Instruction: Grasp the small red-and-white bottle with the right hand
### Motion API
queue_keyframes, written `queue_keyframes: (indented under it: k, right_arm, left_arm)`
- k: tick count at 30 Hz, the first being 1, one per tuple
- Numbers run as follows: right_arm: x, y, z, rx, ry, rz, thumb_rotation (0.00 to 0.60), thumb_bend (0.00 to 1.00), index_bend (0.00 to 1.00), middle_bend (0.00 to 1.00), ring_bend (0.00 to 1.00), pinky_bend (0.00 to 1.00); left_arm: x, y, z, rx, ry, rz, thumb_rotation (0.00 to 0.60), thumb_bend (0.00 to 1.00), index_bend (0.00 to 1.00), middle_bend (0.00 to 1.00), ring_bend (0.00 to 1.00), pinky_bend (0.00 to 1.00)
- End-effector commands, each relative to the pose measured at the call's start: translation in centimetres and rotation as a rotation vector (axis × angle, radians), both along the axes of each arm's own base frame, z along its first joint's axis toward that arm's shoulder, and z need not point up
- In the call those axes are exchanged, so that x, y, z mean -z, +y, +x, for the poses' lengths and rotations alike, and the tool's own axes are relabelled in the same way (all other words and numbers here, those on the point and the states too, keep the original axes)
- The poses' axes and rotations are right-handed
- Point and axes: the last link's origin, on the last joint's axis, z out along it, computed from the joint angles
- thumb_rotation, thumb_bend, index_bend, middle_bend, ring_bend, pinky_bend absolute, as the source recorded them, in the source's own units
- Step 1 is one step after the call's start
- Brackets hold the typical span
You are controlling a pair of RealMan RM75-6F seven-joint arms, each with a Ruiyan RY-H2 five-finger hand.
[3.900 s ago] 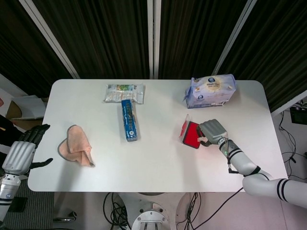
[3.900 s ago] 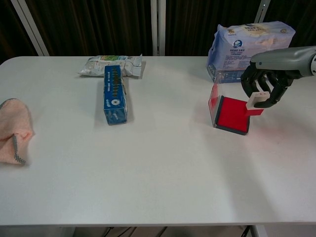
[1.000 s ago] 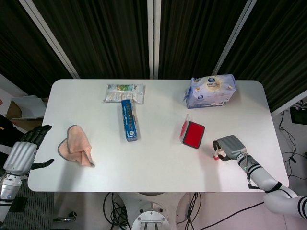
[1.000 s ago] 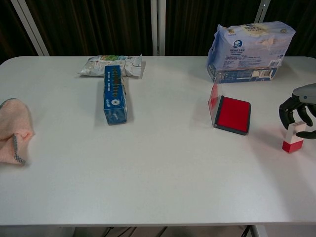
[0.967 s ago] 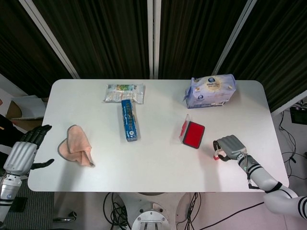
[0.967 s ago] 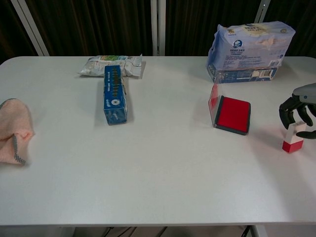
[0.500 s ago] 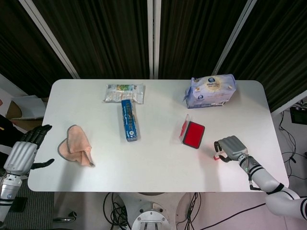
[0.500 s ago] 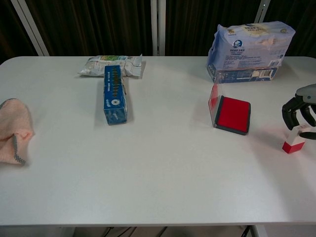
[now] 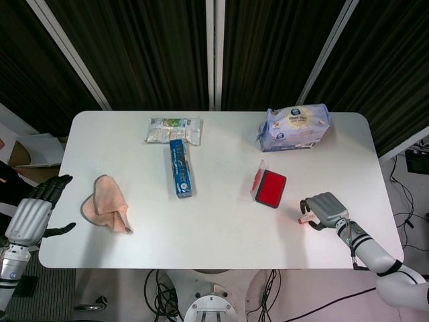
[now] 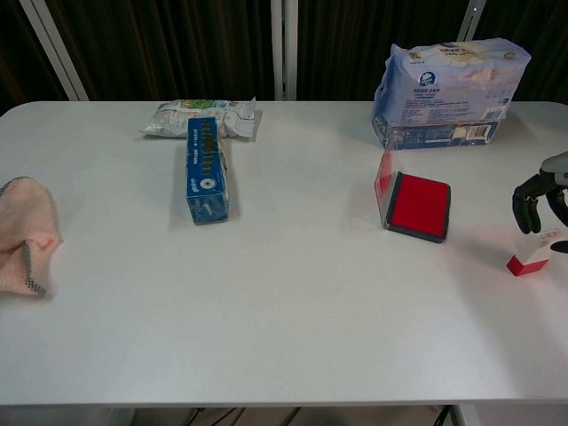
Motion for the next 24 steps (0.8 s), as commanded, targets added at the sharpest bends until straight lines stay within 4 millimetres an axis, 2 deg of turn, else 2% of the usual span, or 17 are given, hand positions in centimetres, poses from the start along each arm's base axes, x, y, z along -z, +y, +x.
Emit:
queue_keyframes:
  k: [1,5,7,8,9,10,11,12,14,18,21,24]
  right_arm:
    - [-1.2,0.5,0.6,-0.032,-0.014,-0.036,0.6,0.24,0.44,0.39,0.51,0.63]
    - [-4.1,1.8,1.5,-0.069,-0.061,-0.131,0.6,0.24,0.41,0.38,0.5,0.63]
    - [-5.9,2.8,1.5,-0.079,-0.09,-0.2,0.6,0.23,0.37,0.36,0.48,0.61]
    - [-6.6,3.4,1.4,-0.081,-0.099,-0.234,0.6,0.23,0.32,0.33,0.44,0.57]
    - [-7.5,4.2,1.0,-0.086,-0.101,-0.283,0.6,0.22,0.2,0.23,0.35,0.48]
    - [-8.1,4.7,0.6,-0.093,-0.096,-0.327,0.6,0.21,0.13,0.16,0.27,0.39]
    - [-8.7,5.2,0.2,-0.102,-0.091,-0.38,0.6,0.19,0.05,0.07,0.14,0.23]
    - [-9.3,5.8,-0.4,-0.118,-0.085,-0.457,0.6,0.16,0.0,0.01,0.05,0.1]
    - [-9.9,6.9,-1.1,-0.129,-0.089,-0.569,0.6,0.13,0.0,0.0,0.0,0.0]
    - [-10.2,8.7,-2.7,-0.091,-0.147,-0.75,0.6,0.1,0.0,0.0,0.0,0.0]
    - [-9.6,9.0,-4.0,-0.019,-0.204,-0.756,0.6,0.1,0.0,0.0,0.0,0.0]
    - [-9.5,9.0,-4.9,0.002,-0.177,-0.759,0.6,0.1,0.0,0.0,0.0,0.0]
  left_arm:
    - [-0.1,0.0,0.0,-0.001,0.002,0.003,0.599,0.02,0.07,0.09,0.08,0.18]
    - [-0.2,-0.1,-0.1,-0.005,0.002,0.007,0.597,0.02,0.07,0.09,0.08,0.18]
    - [-0.2,-0.1,-0.1,-0.004,0.0,0.007,0.597,0.02,0.07,0.09,0.08,0.18]
    - [-0.2,-0.1,-0.1,-0.004,-0.001,0.006,0.597,0.02,0.07,0.09,0.08,0.18]
    - [-0.1,-0.1,0.0,-0.004,-0.003,0.006,0.597,0.02,0.07,0.09,0.08,0.18]
    - [-0.1,-0.1,0.0,-0.003,-0.004,0.006,0.598,0.02,0.07,0.09,0.08,0.18]
    - [-0.1,-0.1,0.0,-0.003,-0.005,0.006,0.598,0.02,0.07,0.09,0.08,0.18]
    - [-0.1,-0.1,0.1,-0.001,-0.004,0.005,0.599,0.02,0.07,0.09,0.08,0.18]
    - [-0.2,-0.1,0.3,0.004,0.002,0.009,0.598,0.02,0.07,0.09,0.08,0.18]
    - [-0.6,0.0,0.4,0.008,0.012,0.025,0.597,0.02,0.07,0.09,0.08,0.18]
    - [-0.7,-0.1,0.4,0.003,0.017,0.024,0.598,0.02,0.07,0.09,0.08,0.18]
    - [-0.8,-0.2,0.4,0.003,0.023,0.026,0.597,0.02,0.07,0.09,0.08,0.18]
